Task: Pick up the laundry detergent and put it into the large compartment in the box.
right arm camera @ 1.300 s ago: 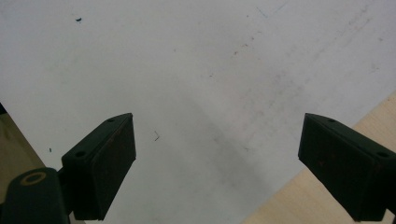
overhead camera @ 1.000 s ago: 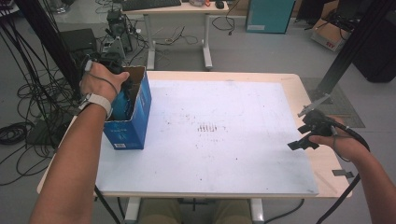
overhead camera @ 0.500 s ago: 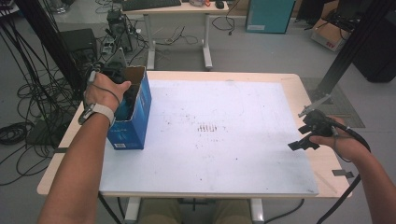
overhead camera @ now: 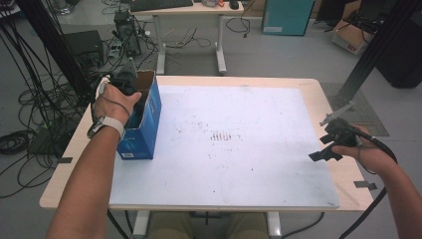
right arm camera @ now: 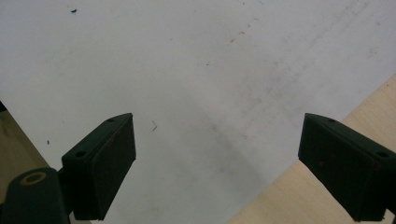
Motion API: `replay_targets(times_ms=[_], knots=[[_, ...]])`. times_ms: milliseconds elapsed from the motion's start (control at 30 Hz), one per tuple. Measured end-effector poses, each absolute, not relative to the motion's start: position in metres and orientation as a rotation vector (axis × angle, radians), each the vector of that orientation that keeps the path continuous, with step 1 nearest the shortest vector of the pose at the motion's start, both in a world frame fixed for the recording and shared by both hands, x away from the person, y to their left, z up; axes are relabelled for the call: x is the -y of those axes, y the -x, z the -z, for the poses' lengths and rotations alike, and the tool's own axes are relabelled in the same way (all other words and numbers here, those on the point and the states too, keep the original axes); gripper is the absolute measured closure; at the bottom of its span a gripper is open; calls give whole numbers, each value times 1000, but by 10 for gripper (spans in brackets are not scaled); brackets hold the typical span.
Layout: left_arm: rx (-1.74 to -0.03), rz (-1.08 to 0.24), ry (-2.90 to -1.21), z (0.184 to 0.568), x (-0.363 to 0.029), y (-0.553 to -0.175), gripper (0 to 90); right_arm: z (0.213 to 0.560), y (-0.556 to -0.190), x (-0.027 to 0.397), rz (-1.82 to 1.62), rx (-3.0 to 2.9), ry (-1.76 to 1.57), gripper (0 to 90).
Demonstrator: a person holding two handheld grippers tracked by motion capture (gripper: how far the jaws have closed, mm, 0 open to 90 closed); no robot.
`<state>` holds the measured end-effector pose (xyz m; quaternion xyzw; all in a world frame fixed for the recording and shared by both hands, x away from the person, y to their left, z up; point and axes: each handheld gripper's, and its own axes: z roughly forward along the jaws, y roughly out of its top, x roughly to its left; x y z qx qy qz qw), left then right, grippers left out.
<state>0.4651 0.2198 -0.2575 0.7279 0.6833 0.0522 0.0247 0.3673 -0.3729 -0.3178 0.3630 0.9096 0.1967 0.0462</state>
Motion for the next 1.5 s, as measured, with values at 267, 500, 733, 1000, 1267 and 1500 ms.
replay_targets(times_ms=[267, 500, 733, 1000, 1267, 1500], knots=[[-2107, -158, -2267, 258, -219, -465, 376, 317, -368, 371, -603, -2778, -1100, 111], [-2110, -153, -2265, 258, -220, -465, 375, 315, -367, 372, -605, -2772, -1103, 111], [-2114, -153, -2266, 258, -220, -465, 376, 316, -366, 372, -601, -2775, -1101, 112], [-2117, -145, -2269, 258, -220, -465, 375, 316, -367, 371, -601, -2775, -1101, 113], [-2118, -140, -2271, 258, -221, -465, 375, 314, -367, 372, -600, -2774, -1101, 113], [-2120, -138, -2271, 258, -221, -464, 375, 313, -367, 371, -599, -2774, -1099, 113]])
